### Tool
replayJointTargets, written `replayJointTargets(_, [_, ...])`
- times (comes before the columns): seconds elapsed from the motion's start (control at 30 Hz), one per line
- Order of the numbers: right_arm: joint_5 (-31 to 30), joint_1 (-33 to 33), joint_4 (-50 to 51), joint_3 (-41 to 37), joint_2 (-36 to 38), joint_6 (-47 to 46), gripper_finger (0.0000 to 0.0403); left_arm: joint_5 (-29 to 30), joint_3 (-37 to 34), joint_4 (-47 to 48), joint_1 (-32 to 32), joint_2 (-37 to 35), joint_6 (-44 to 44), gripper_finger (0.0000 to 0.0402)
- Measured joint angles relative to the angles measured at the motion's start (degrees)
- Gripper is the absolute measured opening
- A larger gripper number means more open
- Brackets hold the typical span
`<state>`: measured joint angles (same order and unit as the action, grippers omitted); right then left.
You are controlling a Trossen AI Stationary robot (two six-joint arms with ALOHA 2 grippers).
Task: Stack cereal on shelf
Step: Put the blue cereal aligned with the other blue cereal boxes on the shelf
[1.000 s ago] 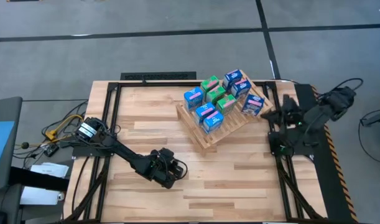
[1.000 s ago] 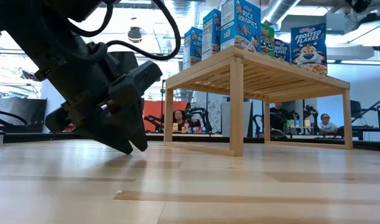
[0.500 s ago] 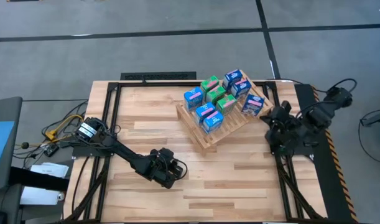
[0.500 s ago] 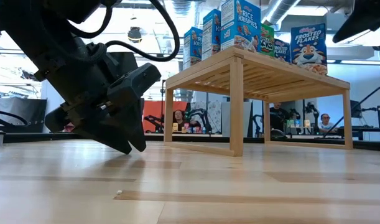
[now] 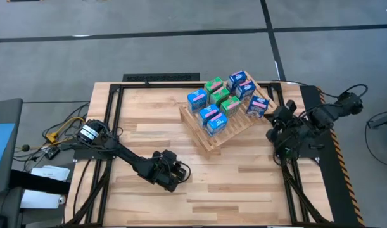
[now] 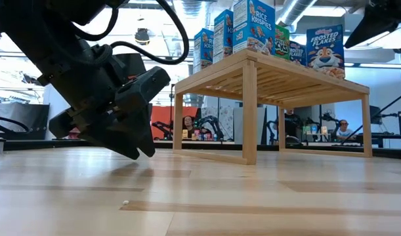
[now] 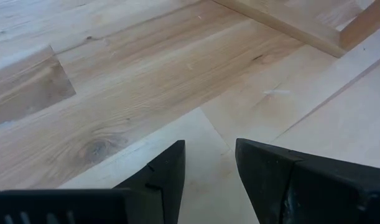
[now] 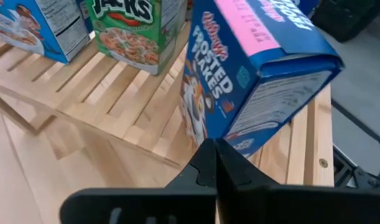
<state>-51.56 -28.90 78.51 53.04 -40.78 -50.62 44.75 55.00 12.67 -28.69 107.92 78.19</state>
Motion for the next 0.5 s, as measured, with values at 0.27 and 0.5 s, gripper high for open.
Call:
replayJointTargets(0.27, [2.1, 3.6, -1.8, 0.0, 0.0, 3.2, 0.0007, 0.0, 0.0, 0.0, 0.0, 0.0, 0.0, 0.0131])
replayJointTargets(0.5, [0.8, 5.8, -1.8, 0.0, 0.0, 7.2, 0.0007, 0.0, 0.0, 0.0, 0.0, 0.0, 0.0, 0.0131])
